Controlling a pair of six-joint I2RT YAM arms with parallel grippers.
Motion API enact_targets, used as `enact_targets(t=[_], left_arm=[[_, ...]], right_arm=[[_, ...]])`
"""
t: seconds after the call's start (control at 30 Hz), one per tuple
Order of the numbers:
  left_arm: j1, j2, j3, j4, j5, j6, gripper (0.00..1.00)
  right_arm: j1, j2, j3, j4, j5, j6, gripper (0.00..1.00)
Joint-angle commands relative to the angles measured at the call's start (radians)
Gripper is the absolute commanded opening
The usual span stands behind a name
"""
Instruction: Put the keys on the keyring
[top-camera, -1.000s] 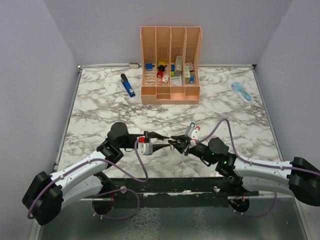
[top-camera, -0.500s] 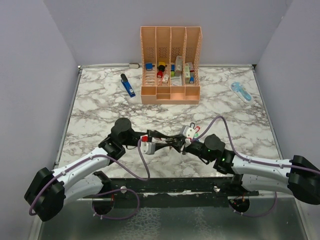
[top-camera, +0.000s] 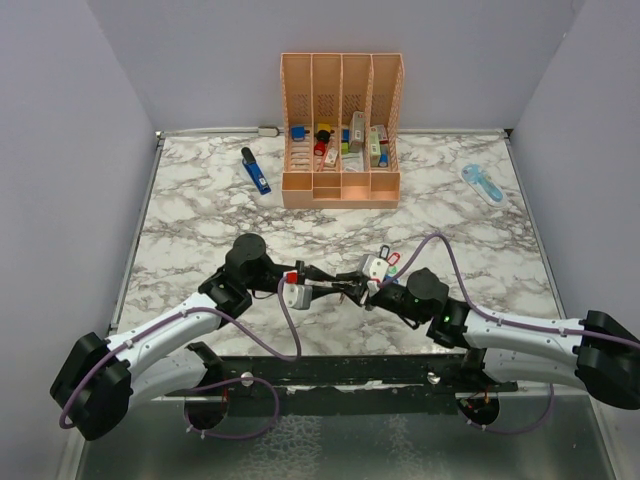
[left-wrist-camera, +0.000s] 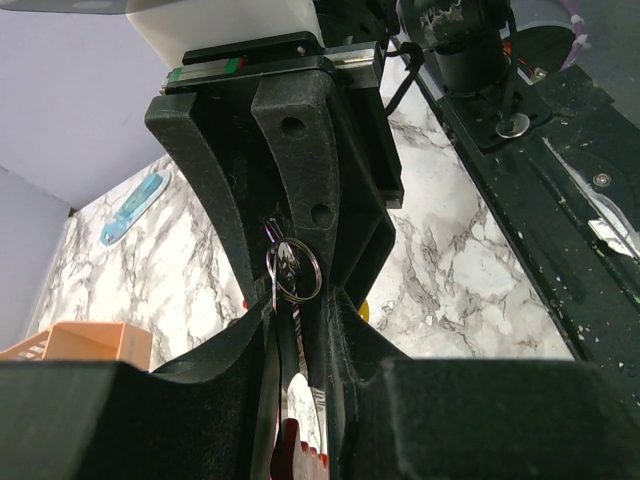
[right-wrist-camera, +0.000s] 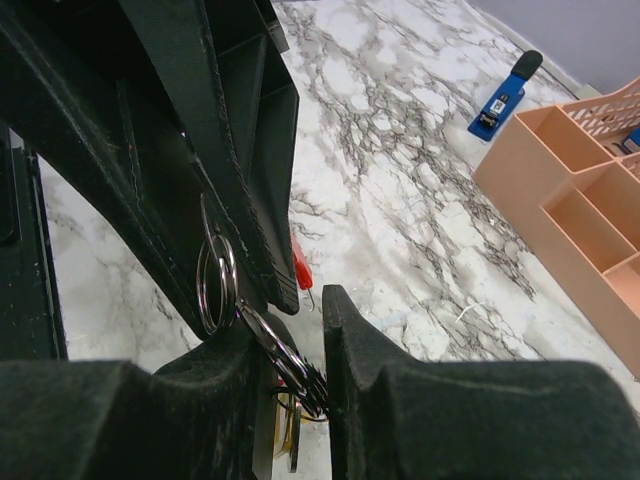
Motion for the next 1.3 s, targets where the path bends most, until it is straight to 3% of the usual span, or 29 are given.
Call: enact_targets(t=[0.0,0.5,0.83,1.27], left_arm=[[-0.009,0.001,0.039,0.012,0.041,0.034,0.20],[-0.009,0.003,0.062,0.009,0.015,0.050,0.21],[-0.009,-0.025,0.094,-0.149,0.060,0.157,0.33],[-0.009,0.008,0.108,-0.158,0.044,0.172,0.27]], right_arm=[[-0.004,0.013,0.024,0.032,-0.014,0.002,0.05],[-0.005,-0.003,0.014,0.007,-0.027,0.000,0.05],[-0.005,-0.048,0.012,-0.030,-0.026,0.003,0.05],[-0.005,-0.055,0.010,-0.038,-0.030,0.004,0.05]])
